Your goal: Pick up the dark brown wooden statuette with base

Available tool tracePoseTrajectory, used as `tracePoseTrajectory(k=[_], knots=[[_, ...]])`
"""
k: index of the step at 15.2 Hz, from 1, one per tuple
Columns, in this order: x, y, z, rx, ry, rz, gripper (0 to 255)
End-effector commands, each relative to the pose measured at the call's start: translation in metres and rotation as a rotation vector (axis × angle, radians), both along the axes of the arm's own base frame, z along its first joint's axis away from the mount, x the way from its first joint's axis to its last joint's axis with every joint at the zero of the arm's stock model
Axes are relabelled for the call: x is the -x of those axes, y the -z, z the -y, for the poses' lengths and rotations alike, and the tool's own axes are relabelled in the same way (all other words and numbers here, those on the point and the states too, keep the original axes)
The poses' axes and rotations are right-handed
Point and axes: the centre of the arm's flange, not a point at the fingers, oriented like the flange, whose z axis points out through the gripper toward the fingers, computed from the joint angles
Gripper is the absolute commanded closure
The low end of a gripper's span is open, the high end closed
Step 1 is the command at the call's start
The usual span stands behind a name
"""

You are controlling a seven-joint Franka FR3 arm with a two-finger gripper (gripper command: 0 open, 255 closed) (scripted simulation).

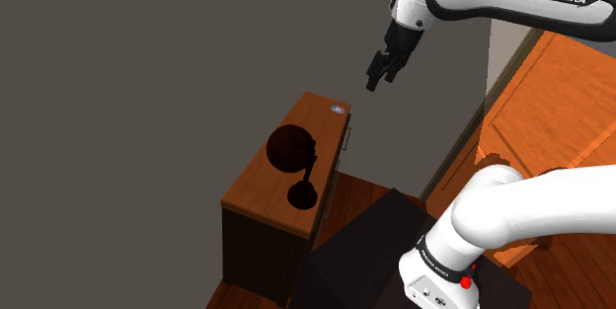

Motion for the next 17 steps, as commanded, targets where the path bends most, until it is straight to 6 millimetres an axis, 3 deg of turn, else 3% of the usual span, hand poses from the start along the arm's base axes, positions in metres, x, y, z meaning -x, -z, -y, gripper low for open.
tracePoseTrajectory(k=[1, 17], knots=[[0.0, 0.0, 0.0, 0.0, 0.0, 0.0, 0], [-0.066, 0.199, -0.06, 0.129, 0.201, 0.114, 0]])
